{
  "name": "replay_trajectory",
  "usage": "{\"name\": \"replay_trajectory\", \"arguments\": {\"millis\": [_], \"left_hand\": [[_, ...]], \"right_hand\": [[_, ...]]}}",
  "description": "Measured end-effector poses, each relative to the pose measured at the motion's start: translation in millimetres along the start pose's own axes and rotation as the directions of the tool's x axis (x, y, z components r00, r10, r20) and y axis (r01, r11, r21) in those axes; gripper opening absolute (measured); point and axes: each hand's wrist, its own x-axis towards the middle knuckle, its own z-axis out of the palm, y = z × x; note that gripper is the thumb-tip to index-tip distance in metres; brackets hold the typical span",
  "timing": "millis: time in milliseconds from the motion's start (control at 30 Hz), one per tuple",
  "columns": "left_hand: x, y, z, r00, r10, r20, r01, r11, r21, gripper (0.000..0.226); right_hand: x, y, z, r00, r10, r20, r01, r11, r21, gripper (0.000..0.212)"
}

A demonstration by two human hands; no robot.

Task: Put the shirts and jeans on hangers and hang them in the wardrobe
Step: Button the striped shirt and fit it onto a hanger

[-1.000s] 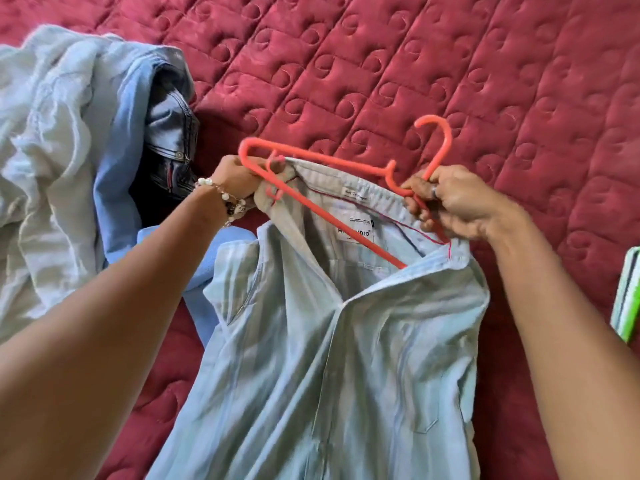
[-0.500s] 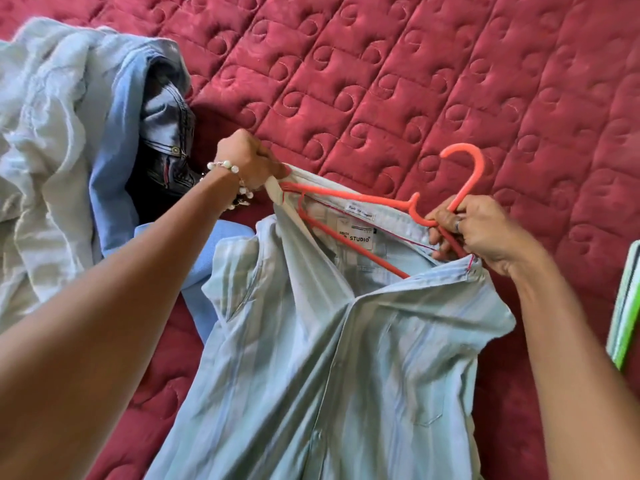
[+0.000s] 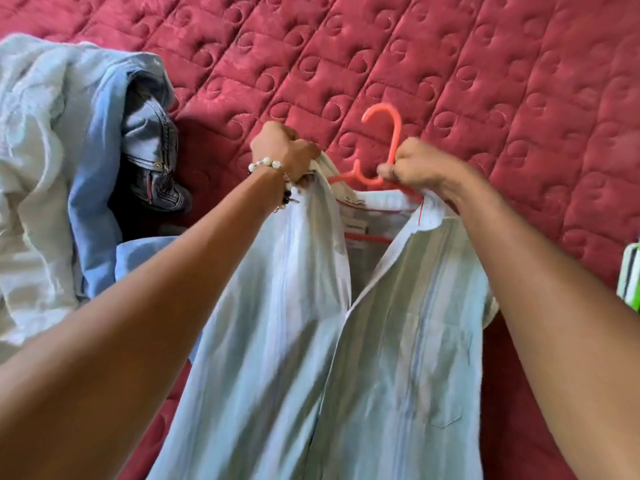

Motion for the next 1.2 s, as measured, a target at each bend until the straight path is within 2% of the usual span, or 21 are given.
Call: {"name": "replay_trajectory", "arguments": {"millis": [67, 133, 200, 300, 333, 367, 400, 433, 500, 533, 600, 667, 700, 767, 867, 933, 1067, 1200], "left_hand": [[4, -7, 4, 1.0, 0.0, 0.006, 0.0, 1.0, -0.02, 0.022], [8, -10, 7, 1.0, -0.002, 0.004, 0.002, 0.997, -0.074, 0.025], [12, -14, 10, 1.0, -0.004, -0.023, 0.001, 0.994, -0.113, 0.025], [12, -25, 20, 0.998, -0.029, 0.055, 0.038, 0.986, -0.165, 0.011], [11, -30, 25, 0.994, -0.032, 0.105, 0.048, 0.987, -0.154, 0.016], [8, -36, 29, 0.988, -0.039, 0.151, 0.057, 0.991, -0.118, 0.029], [2, -41, 31, 0.982, -0.021, 0.19, 0.032, 0.998, -0.057, 0.041], [-8, -45, 32, 0.976, 0.03, 0.214, -0.037, 0.999, 0.026, 0.047], [-28, -57, 35, 0.956, 0.216, 0.199, -0.242, 0.964, 0.115, 0.042], [-38, -65, 36, 0.931, 0.325, 0.166, -0.345, 0.932, 0.11, 0.038], [-55, -83, 39, 0.886, 0.439, 0.149, -0.462, 0.865, 0.196, 0.031], [-67, -104, 45, 0.855, 0.469, 0.22, -0.518, 0.775, 0.361, 0.034], [-73, -113, 47, 0.856, 0.45, 0.254, -0.517, 0.751, 0.412, 0.039], [-85, -122, 49, 0.876, 0.414, 0.248, -0.482, 0.769, 0.419, 0.04], [-88, -120, 51, 0.916, 0.36, 0.178, -0.402, 0.837, 0.373, 0.021], [-88, -113, 53, 0.932, 0.318, 0.173, -0.36, 0.858, 0.367, 0.016], [-89, -103, 57, 0.946, 0.278, 0.165, -0.323, 0.829, 0.457, 0.014], [-88, -98, 58, 0.953, 0.237, 0.191, -0.301, 0.825, 0.478, 0.012]], "right_hand": [[14, -1, -13, 0.988, 0.005, -0.157, -0.006, 1.0, -0.007, 0.033], [22, -3, -17, 0.968, -0.008, -0.251, -0.003, 0.999, -0.043, 0.041], [27, -3, -12, 0.967, -0.029, -0.253, 0.009, 0.997, -0.078, 0.04], [29, 9, 5, 0.995, 0.018, -0.1, -0.039, 0.977, -0.212, 0.034], [29, 15, 11, 0.992, 0.034, -0.123, -0.064, 0.968, -0.242, 0.032], [28, 20, 15, 0.974, 0.032, -0.224, -0.082, 0.972, -0.219, 0.029], [24, 24, 18, 0.928, 0.043, -0.37, -0.099, 0.986, -0.135, 0.025], [17, 27, 22, 0.849, 0.054, -0.525, -0.086, 0.996, -0.038, 0.023], [-1, 35, 32, 0.673, 0.097, -0.733, -0.04, 0.995, 0.094, 0.022], [-11, 42, 40, 0.595, 0.117, -0.795, 0.0, 0.989, 0.146, 0.022], [-31, 54, 61, 0.474, 0.162, -0.865, 0.087, 0.969, 0.229, 0.022], [-54, 65, 91, 0.415, 0.227, -0.881, 0.155, 0.937, 0.314, 0.026], [-67, 63, 106, 0.422, 0.253, -0.871, 0.188, 0.915, 0.357, 0.028], [-91, 59, 134, 0.505, 0.291, -0.812, 0.193, 0.88, 0.435, 0.033], [-106, 52, 167, 0.676, 0.31, -0.668, 0.113, 0.852, 0.51, 0.035], [-106, 45, 177, 0.737, 0.33, -0.59, 0.065, 0.834, 0.548, 0.034], [-96, 38, 175, 0.718, 0.322, -0.617, -0.045, 0.906, 0.421, 0.023], [-96, 33, 171, 0.703, 0.264, -0.66, -0.013, 0.933, 0.359, 0.027]]}}
